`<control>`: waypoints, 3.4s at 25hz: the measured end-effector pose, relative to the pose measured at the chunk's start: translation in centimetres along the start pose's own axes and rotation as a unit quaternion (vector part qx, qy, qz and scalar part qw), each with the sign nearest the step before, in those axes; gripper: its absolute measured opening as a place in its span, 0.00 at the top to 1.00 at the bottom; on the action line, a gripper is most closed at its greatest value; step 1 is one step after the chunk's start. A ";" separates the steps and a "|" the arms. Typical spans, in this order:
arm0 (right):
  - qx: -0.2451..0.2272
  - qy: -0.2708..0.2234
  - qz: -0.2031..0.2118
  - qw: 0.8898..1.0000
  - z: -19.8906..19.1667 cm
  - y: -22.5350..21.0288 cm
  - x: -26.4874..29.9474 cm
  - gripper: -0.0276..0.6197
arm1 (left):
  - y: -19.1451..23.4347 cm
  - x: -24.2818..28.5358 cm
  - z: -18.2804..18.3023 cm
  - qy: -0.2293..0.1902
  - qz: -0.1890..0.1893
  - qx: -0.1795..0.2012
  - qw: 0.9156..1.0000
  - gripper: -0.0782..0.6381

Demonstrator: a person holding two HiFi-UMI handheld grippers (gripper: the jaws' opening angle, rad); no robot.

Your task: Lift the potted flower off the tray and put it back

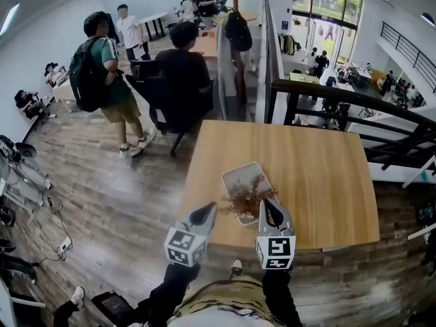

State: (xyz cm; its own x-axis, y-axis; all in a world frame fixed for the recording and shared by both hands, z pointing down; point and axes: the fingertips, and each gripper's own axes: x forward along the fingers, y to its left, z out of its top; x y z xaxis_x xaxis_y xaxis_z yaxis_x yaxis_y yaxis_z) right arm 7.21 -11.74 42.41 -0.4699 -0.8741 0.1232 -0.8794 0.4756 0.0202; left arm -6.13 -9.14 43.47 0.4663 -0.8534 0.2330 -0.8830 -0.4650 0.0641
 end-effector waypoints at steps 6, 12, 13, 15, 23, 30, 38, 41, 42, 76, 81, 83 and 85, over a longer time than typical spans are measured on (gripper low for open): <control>0.004 0.012 0.010 1.000 -1.3 -1.1 1.2 0.95 | -0.2 3.0 -0.4 0.009 -0.009 -0.017 1.000 0.89; 0.009 0.025 0.007 1.000 -2.5 -1.9 2.5 0.95 | -0.1 5.9 -0.3 0.019 -0.031 -0.011 0.999 0.89; 0.011 0.028 0.006 1.000 -2.7 -2.1 2.6 0.95 | -0.2 6.2 -0.3 0.021 -0.034 -0.011 0.999 0.89; 0.016 0.034 0.004 0.999 -3.3 -2.5 2.6 0.95 | -0.7 6.8 -0.5 0.025 -0.043 -0.011 0.999 0.89; 0.024 0.061 0.006 0.998 -5.5 -2.4 3.5 0.95 | 0.4 7.2 -2.5 0.051 -0.037 -0.024 0.998 0.89; 0.018 0.094 0.020 0.995 -9.1 -0.4 5.5 0.95 | 4.5 7.3 -6.1 0.084 -0.015 -0.023 0.996 0.89; 0.027 0.151 0.027 0.988 -14.6 1.3 5.0 0.95 | 6.3 6.8 -11.4 0.138 -0.011 -0.033 0.990 0.89; 0.026 0.177 0.031 0.983 -17.4 1.7 4.3 0.95 | 6.4 6.5 -14.3 0.167 -0.013 -0.043 0.985 0.89; 0.027 0.188 0.031 0.981 -18.5 1.7 4.0 0.95 | 6.2 6.5 -15.2 0.177 -0.014 -0.045 0.983 0.89; 0.069 0.255 -0.014 0.964 -36.2 3.0 11.4 0.42 | 8.6 7.3 -26.3 0.248 -0.062 -0.002 0.967 0.89; 0.084 0.265 -0.026 0.960 -36.7 2.9 12.2 0.30 | 9.4 7.3 -26.6 0.247 -0.056 0.001 0.967 0.89; 0.093 0.264 -0.033 0.959 -36.9 2.5 12.5 0.27 | 9.6 7.4 -26.5 0.247 -0.051 0.002 0.968 0.89; 0.095 0.262 -0.032 0.960 -36.9 2.4 13.0 0.25 | 10.0 7.4 -26.3 0.247 -0.045 -0.004 0.968 0.89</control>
State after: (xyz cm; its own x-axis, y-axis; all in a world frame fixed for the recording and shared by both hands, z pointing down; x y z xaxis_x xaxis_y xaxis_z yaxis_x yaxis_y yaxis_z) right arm 1.78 -18.28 80.70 -0.3553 -0.7071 0.6114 -0.9267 0.3521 -0.1313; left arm -12.89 -13.92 71.38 0.4609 -0.5920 0.6612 -0.8411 -0.5289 0.1128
